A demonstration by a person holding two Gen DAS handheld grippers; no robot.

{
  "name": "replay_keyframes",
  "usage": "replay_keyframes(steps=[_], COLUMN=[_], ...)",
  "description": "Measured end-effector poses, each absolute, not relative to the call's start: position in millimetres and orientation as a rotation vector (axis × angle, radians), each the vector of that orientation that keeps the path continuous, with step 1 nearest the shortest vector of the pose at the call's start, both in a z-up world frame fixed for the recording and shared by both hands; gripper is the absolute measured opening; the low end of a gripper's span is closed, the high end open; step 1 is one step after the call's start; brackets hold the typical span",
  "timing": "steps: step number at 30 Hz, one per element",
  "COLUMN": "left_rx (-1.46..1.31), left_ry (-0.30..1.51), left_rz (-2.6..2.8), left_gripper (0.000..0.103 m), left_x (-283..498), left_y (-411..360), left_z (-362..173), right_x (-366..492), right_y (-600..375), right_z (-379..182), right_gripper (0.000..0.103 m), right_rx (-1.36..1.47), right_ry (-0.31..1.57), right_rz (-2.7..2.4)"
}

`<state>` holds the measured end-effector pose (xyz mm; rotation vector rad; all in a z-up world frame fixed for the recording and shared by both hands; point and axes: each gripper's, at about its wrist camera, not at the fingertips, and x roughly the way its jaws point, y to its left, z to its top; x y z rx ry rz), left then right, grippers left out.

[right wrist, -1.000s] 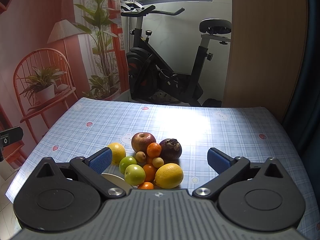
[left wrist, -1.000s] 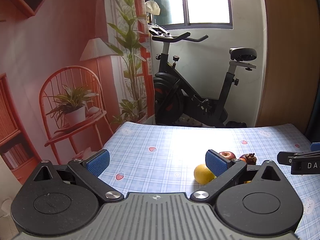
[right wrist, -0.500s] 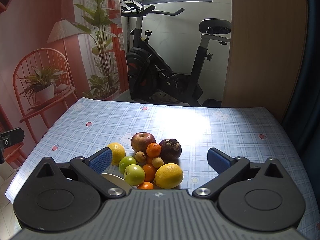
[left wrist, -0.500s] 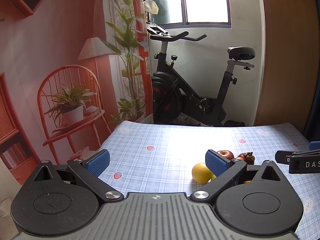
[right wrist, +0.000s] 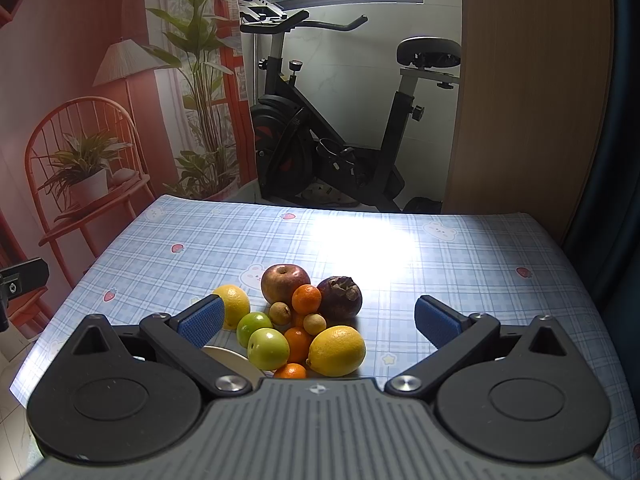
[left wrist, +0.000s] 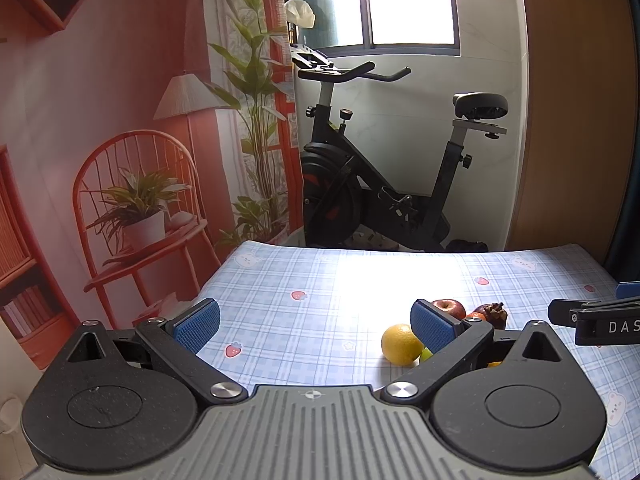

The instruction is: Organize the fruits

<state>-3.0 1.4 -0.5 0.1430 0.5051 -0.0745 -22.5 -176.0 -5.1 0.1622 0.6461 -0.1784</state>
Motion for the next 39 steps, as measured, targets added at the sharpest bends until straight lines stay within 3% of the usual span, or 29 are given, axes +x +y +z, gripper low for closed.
replay_keyframes(steps=[31,34,39], left_rx=[0.108,0.089,0.063], left_ry=[0.471,0.459,0.485], left_rz=[-0.054,-0.071,-0.129], left_gripper=[0.102,0.092,0.091], left_x=[3.0,7.5,19.5], left_y=[3.6,6.6,9.8], left_z=[-10.9,-16.8,-32.5], right_x=[-21.1,-20.3,-22.5], right_y=[-188.8,-198.3,-213.6], right_z=[-26.1,-43.2,-72.4], right_gripper=[0.102,0.102,0.102], right_rx=[0.221,0.26,0.297], right_ry=[0.636,0.63,0.6], right_rz=[-0.161,-0.158,-0.177])
